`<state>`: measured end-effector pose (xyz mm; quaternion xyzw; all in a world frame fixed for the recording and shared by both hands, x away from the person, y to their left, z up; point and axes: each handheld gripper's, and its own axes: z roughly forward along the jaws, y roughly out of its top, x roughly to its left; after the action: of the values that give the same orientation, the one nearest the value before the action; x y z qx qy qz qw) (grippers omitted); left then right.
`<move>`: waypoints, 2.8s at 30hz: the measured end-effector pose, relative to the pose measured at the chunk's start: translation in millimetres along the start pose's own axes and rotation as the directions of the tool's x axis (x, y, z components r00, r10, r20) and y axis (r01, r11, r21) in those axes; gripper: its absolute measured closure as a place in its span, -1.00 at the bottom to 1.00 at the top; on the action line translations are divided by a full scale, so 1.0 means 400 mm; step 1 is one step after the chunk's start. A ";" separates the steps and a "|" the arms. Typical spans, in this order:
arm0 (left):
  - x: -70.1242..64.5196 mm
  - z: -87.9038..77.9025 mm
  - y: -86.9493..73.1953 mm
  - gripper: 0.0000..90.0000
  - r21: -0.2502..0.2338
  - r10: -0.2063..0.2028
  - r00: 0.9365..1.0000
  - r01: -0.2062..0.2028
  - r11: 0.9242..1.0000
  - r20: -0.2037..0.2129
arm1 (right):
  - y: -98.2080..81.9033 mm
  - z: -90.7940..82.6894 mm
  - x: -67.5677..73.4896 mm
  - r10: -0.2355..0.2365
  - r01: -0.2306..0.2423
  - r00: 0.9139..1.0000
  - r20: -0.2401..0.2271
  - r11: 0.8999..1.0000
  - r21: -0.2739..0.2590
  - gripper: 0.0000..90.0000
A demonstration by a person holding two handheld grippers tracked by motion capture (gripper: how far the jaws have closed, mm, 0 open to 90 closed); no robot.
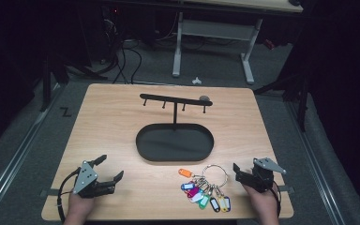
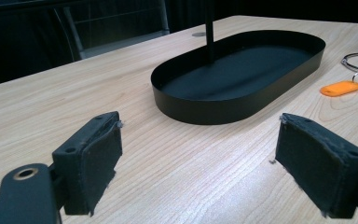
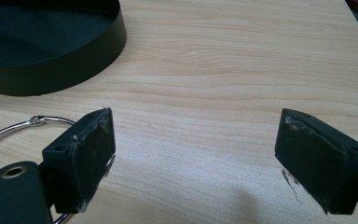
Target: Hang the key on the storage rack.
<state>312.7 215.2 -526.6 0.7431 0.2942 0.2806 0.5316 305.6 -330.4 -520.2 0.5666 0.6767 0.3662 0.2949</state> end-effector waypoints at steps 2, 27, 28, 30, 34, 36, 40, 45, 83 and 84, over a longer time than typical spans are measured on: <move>0.000 0.000 0.000 -0.67 0.000 0.000 1.000 0.000 1.000 -0.001 | -0.001 -0.001 -0.001 -0.004 0.004 1.000 0.001 1.000 -0.002 -0.72; 0.001 0.003 0.001 -0.67 0.007 0.000 1.000 0.000 1.000 -0.003 | 0.017 -0.006 0.030 0.014 -0.013 1.000 0.019 0.999 -0.035 -0.69; 0.001 0.003 0.001 -0.67 0.007 0.000 1.000 0.000 1.000 -0.003 | 0.017 -0.006 0.030 0.014 -0.013 1.000 0.019 0.999 -0.035 -0.69; 0.001 0.003 0.001 -0.67 0.008 0.000 1.000 0.000 1.000 -0.003 | 0.019 -0.006 0.033 0.016 -0.015 1.000 0.011 0.999 -0.036 -0.69; 0.001 0.003 0.001 -0.67 0.008 0.001 1.000 -0.001 1.000 -0.002 | 0.024 -0.006 0.046 0.012 -0.012 1.000 0.007 1.000 -0.022 -0.69; 0.001 0.003 0.001 -0.67 0.009 0.001 1.000 -0.001 1.000 -0.001 | 0.034 -0.009 0.050 0.017 -0.017 1.000 -0.001 1.000 0.015 -0.69; -0.003 0.002 0.000 -0.67 0.008 0.013 1.000 -0.013 1.000 0.001 | 0.063 -0.026 0.052 0.011 -0.007 0.999 -0.053 0.996 0.085 -0.70; -0.003 0.001 0.000 -0.67 0.008 0.013 1.000 -0.013 1.000 0.000 | 0.077 -0.020 0.047 -0.003 0.016 0.997 -0.079 0.985 0.174 -0.70; -0.001 -0.001 0.000 -0.67 0.001 0.012 1.000 -0.012 1.000 0.011 | 0.232 0.052 0.143 -0.232 0.417 0.898 -0.373 0.715 0.561 -0.36; 0.000 -0.001 0.000 -0.67 0.002 0.011 1.000 -0.011 1.000 0.012 | 0.232 0.057 0.146 -0.233 0.425 0.894 -0.382 0.709 0.562 -0.34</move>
<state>312.3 215.3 -526.6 0.7469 0.2871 0.2788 0.5310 364.5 -261.0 -454.8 0.4425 0.8853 0.1349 0.0486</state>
